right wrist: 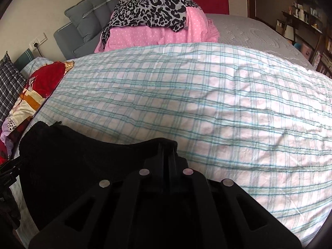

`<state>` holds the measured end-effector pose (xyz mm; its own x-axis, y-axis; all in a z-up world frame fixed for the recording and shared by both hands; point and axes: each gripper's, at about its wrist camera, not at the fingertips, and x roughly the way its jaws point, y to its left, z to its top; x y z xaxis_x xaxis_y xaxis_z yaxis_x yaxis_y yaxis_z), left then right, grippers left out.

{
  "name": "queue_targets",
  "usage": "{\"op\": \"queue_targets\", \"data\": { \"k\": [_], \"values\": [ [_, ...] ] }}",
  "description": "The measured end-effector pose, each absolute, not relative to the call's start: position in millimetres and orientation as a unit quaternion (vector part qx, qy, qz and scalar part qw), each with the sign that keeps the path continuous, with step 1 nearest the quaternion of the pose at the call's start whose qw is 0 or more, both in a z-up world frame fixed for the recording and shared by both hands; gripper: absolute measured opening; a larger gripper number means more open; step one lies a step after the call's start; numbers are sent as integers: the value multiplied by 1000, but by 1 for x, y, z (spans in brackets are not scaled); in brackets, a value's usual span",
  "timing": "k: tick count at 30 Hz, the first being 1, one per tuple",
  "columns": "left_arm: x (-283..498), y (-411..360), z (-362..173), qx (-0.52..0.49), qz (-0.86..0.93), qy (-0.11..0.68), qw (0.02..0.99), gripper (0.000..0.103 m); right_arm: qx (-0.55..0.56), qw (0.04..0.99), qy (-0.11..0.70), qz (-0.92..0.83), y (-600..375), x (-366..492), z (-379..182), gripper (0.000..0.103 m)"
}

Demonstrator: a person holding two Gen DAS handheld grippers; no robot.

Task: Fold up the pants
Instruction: 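Grasp the folded pants edge with the left gripper while the right gripper releases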

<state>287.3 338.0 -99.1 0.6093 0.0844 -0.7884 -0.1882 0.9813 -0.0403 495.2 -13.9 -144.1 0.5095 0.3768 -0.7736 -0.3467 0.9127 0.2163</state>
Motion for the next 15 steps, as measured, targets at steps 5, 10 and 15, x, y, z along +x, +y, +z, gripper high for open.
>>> {"op": "queue_targets", "data": {
  "k": [5,10,15],
  "values": [
    [288,342,-104,-43,77,436,895,46,24,859,473,193,-17,499,-168,34],
    [285,344,-99,-34,90,442,892,56,63,875,445,182,-48,486,-148,48],
    [274,332,-77,-10,95,420,902,58,61,898,409,151,-88,448,-117,53]
  ]
}}
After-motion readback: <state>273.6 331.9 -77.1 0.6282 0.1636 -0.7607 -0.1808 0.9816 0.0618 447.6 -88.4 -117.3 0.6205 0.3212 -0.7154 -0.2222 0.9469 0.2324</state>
